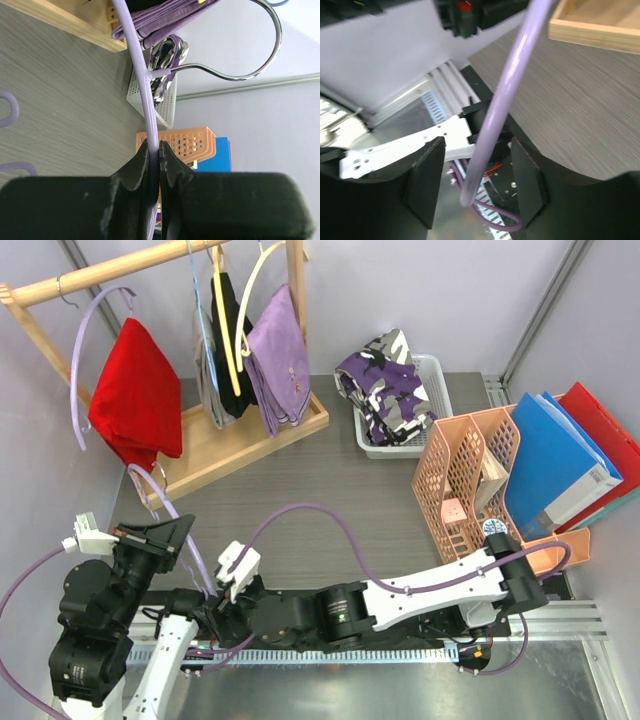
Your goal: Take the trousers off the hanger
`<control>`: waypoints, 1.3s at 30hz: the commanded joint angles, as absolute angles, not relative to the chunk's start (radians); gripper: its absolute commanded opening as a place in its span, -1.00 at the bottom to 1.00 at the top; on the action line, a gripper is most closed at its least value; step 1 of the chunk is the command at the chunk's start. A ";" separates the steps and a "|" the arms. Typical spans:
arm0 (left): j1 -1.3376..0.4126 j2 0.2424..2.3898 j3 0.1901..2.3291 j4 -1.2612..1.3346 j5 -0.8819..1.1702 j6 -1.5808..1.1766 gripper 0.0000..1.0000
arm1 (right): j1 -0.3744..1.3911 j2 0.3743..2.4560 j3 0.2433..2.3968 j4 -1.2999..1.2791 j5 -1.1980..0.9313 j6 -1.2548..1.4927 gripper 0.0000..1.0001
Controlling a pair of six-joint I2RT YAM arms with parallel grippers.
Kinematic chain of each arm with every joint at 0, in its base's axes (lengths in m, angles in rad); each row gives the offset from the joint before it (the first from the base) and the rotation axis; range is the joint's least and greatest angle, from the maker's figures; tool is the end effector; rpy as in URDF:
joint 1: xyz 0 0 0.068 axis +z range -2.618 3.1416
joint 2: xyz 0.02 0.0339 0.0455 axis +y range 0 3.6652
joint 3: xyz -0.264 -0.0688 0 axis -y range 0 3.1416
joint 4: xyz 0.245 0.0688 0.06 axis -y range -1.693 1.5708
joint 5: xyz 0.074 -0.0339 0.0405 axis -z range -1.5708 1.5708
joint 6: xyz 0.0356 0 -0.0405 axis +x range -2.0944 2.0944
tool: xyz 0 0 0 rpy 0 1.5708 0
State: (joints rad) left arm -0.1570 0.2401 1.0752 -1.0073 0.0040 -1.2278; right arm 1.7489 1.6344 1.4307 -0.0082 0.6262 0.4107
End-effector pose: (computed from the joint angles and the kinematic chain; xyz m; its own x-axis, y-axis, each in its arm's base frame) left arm -0.0084 0.0012 0.3794 -0.2078 -0.9206 -0.3307 -0.1055 0.3572 -0.9281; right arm -0.0485 0.3869 0.3645 -0.3247 -0.0220 -0.9455 -0.8391 0.4680 0.2773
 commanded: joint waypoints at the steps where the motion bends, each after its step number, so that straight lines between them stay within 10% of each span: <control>1: -0.156 0.232 1.121 -0.942 -0.014 -1.255 -1.00 | 1.753 1.683 1.505 -0.032 0.810 0.328 0.03; 9: -0.158 0.230 1.123 -0.943 0.043 -1.270 -0.99 | 1.753 1.701 1.499 -0.006 0.842 0.258 -0.34; 13: -0.156 0.238 1.112 -0.920 0.110 -1.235 -0.99 | 1.753 1.701 1.519 -0.026 0.854 0.258 -0.98; 16: -0.156 0.238 1.114 -0.943 0.133 -1.198 -0.89 | 1.753 1.684 1.526 -0.078 0.868 0.296 -0.98; 26: -0.158 0.167 1.120 -1.052 0.185 -1.057 0.54 | 1.753 1.487 1.451 -0.323 0.879 0.460 -0.98; 39: -0.158 0.103 1.223 -1.368 0.112 -0.776 0.86 | 1.709 1.469 1.517 -0.655 0.867 0.565 -0.98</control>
State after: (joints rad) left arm -0.1570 0.1249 1.2037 -1.2564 0.1360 -0.8837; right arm 1.7382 1.4113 1.4220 -0.6174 0.8463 0.5568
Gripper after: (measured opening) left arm 0.923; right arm 0.199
